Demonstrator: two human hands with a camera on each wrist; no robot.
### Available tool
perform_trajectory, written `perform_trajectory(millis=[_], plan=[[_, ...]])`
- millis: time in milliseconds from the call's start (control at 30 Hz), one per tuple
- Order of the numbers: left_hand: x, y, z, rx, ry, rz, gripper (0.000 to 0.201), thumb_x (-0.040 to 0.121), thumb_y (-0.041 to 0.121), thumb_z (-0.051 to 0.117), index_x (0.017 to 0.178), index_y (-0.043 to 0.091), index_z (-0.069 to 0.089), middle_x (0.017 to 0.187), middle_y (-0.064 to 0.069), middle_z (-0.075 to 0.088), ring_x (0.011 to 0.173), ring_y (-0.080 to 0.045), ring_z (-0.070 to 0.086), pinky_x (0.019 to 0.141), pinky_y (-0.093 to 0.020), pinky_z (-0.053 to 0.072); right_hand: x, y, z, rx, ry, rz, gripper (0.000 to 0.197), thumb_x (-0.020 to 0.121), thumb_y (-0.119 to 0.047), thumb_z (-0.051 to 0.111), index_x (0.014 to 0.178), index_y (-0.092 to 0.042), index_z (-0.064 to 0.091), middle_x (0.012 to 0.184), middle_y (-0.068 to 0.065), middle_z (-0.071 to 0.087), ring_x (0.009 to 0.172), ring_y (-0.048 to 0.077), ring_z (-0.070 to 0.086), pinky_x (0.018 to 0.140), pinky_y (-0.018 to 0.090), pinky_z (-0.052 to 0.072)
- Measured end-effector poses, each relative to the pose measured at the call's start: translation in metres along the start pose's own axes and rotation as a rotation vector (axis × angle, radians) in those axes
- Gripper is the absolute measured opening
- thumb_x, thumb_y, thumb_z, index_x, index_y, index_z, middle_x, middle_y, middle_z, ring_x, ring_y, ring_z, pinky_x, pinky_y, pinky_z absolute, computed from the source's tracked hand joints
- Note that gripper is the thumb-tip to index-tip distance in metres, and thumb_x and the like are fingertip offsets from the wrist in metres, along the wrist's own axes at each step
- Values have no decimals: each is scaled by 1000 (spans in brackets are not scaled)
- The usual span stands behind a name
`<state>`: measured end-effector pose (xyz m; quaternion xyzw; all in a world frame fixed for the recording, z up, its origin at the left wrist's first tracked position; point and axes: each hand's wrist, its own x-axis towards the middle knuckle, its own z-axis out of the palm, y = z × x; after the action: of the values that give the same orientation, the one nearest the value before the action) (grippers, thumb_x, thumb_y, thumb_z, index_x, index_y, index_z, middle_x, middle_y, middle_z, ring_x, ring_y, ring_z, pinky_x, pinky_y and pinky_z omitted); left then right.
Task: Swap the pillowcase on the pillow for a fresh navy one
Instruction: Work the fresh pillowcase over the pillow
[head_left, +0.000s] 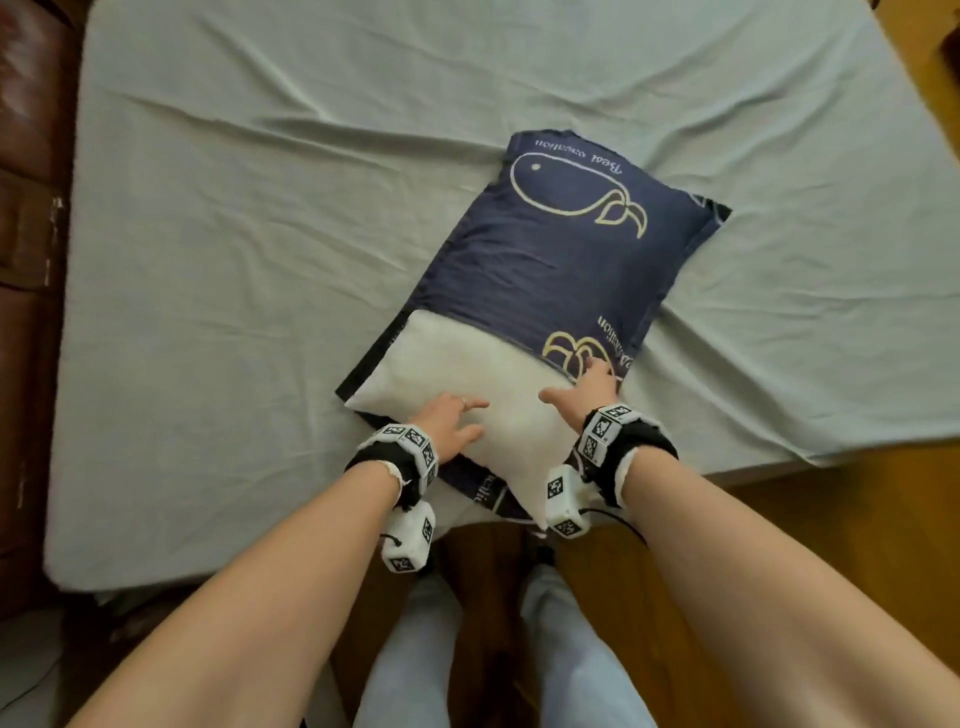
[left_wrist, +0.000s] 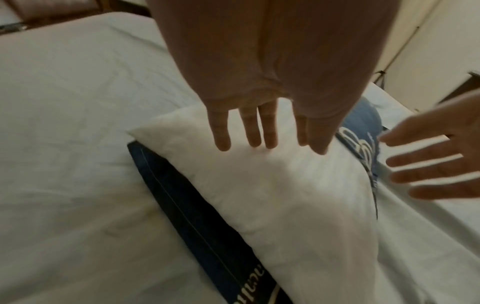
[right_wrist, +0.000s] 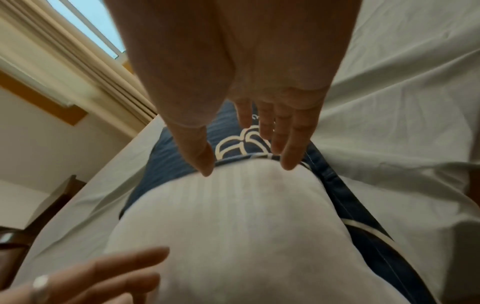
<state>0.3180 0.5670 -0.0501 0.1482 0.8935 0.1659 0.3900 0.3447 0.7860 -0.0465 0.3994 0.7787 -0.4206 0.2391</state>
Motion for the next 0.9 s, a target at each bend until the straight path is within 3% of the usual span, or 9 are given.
perform_trajectory(millis=[200, 267, 367, 433, 533, 600, 733, 833, 900], plan=[[28, -24, 10, 16, 35, -123, 42, 95, 27, 54, 137, 23, 50, 131, -7, 53, 119, -24, 54, 104, -37, 41, -1, -3, 46, -196, -208, -189, 33, 77, -34, 78, 105, -24, 63, 107, -1, 69, 93, 15, 65, 87, 35, 54], [36, -41, 16, 12, 16, -103, 54, 94, 28, 53, 146, 28, 37, 139, -7, 47, 124, -25, 50, 107, -39, 39, -2, -5, 73, -335, -231, -232, 48, 75, -44, 78, 114, -25, 60, 115, 1, 66, 101, 18, 63, 91, 38, 53], [43, -54, 27, 126, 28, 8, 74, 92, 25, 53, 154, 29, 14, 149, -2, 33, 134, -25, 38, 111, -40, 33, -1, 1, 120, -637, -75, -307, 113, 60, -61, 82, 148, -22, 22, 144, 13, 34, 133, 32, 36, 109, 44, 38], [45, -59, 29, 121, 186, 44, 66, 88, 18, 54, 148, 29, 29, 142, 0, 40, 129, -23, 42, 106, -39, 35, 2, 3, 142, -701, 74, -296, 129, 58, -55, 86, 151, -24, 4, 153, 17, 13, 143, 37, 17, 113, 51, 29], [47, -72, 32, 86, 337, 17, 32, 86, 20, 57, 117, 27, 57, 119, 1, 52, 116, -21, 48, 96, -34, 38, 19, 4, 152, -796, 186, -305, 125, 61, -44, 85, 151, -27, 0, 157, 18, 7, 145, 37, 11, 112, 57, 24], [48, -83, 42, 38, 266, 32, 23, 90, 20, 53, 109, 26, 64, 114, 0, 55, 113, -21, 50, 95, -34, 42, 31, 5, 151, -854, 204, -328, 126, 59, -43, 85, 148, -28, -3, 157, 17, 12, 144, 36, 15, 110, 56, 28], [53, -95, 66, -24, 79, 42, 43, 91, 12, 45, 128, 29, 59, 129, 4, 54, 122, -19, 48, 104, -38, 40, 49, -3, 146, -908, 128, -322, 125, 55, -46, 85, 145, -26, 1, 147, 13, 29, 138, 34, 30, 103, 52, 39], [55, -94, 93, 43, -40, 79, 57, 90, 12, 45, 144, 32, 42, 145, 3, 43, 131, -24, 40, 107, -41, 38, 63, -12, 131, -864, -21, -359, 104, 73, -34, 76, 150, -22, 7, 145, 17, 37, 133, 38, 40, 103, 49, 40], [55, -86, 112, 89, -119, 89, 66, 90, 13, 50, 150, 32, 29, 156, 1, 26, 139, -27, 29, 111, -44, 35, 71, -17, 117, -850, -100, -394, 80, 86, -25, 59, 150, -21, 10, 139, 21, 48, 119, 41, 54, 91, 47, 44]])
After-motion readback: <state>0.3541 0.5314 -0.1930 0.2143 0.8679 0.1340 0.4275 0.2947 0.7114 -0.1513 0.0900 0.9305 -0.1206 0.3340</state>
